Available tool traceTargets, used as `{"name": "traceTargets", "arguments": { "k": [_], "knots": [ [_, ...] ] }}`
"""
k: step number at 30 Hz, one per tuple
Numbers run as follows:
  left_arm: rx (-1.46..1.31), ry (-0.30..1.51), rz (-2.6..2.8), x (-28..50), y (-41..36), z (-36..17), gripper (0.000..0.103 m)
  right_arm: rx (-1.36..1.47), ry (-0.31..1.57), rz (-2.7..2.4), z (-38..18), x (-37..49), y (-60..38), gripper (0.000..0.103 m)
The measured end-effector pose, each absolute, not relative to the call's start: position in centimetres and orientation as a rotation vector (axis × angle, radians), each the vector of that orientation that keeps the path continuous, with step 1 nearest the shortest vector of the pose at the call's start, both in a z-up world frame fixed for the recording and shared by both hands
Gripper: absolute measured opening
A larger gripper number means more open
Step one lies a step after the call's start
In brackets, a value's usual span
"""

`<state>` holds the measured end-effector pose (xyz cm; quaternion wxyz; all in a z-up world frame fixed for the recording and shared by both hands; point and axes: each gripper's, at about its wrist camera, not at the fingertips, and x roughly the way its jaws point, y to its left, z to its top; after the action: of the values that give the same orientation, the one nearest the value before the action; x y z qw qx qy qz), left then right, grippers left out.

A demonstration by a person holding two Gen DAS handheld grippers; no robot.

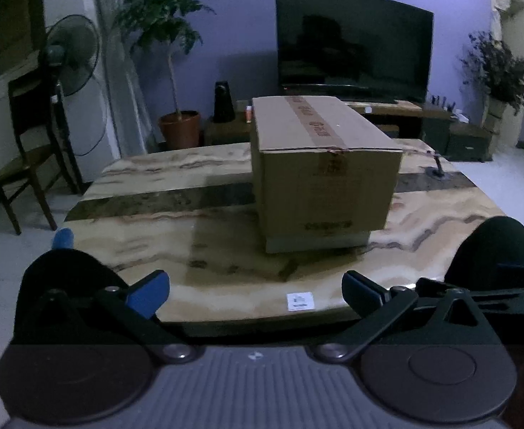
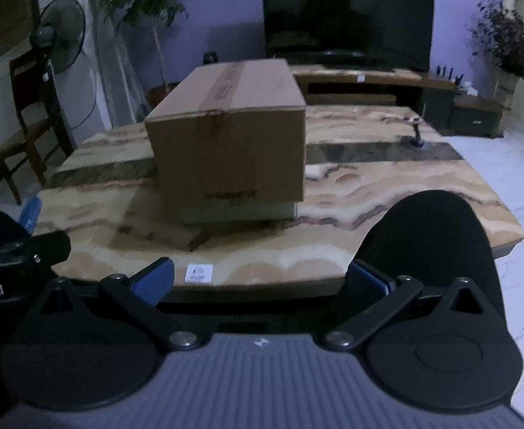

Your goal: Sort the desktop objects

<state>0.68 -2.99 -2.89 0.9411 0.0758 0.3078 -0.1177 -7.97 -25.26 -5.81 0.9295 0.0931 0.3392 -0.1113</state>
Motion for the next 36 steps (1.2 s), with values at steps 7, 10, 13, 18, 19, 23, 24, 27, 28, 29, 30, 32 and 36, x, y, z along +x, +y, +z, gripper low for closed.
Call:
{"name": "traceTargets", "arguments": {
  "k": [7,10,13,18,19,23,24,27,28,29,30,32,36],
  "knots": [
    [0.148,0.662,-0.249,1.0,-2.9,-3.4,0.102,0.206,0.752,-0.221,-6.3,-7.5,-25.3,0.103],
    [0.156,0.660,-0.248,0.9,-3.0,-3.4,0.102,0.217,0.769,-0.200,-6.6,-7.4,-25.3,0.103],
    [0.153,0.670,-0.247,1.0,-3.0,-3.5,0.102,0.225,0.782,-0.196,-6.7,-7.3,-25.3,0.103],
    [0.079,0.679,-0.293,1.1,-2.4,-3.4,0.102,0.249,0.797,-0.235,-7.0,-7.6,-25.5,0.103],
    [0.061,0.674,-0.296,1.1,-2.2,-3.3,0.102,0.259,0.806,-0.239,-7.1,-7.6,-25.5,0.103],
    [0.025,0.661,-0.295,0.9,-1.9,-3.1,0.102,0.252,0.810,-0.196,-7.0,-7.7,-25.0,0.103],
    [0.021,0.653,-0.291,0.9,-1.8,-3.1,0.102,0.237,0.803,-0.196,-6.9,-7.7,-24.8,0.103],
    [0.025,0.639,-0.283,0.7,-1.9,-3.1,0.102,0.220,0.802,-0.200,-6.7,-7.7,-24.5,0.103],
    [0.029,0.637,-0.283,0.7,-2.0,-3.1,0.102,0.220,0.805,-0.200,-6.7,-7.6,-24.5,0.103],
    [0.030,0.633,-0.286,0.6,-2.1,-3.0,0.102,0.220,0.808,-0.200,-6.7,-7.6,-24.5,0.103],
    [0.032,0.626,-0.289,0.5,-2.1,-3.0,0.102,0.218,0.807,-0.203,-6.6,-7.6,-24.5,0.103],
    [0.035,0.615,-0.291,0.4,-2.1,-2.9,0.102,0.219,0.805,-0.203,-6.5,-7.6,-24.6,0.103],
    [0.040,0.614,-0.292,0.3,-2.2,-2.9,0.102,0.214,0.807,-0.203,-6.4,-7.5,-24.5,0.103]
  ]
}}
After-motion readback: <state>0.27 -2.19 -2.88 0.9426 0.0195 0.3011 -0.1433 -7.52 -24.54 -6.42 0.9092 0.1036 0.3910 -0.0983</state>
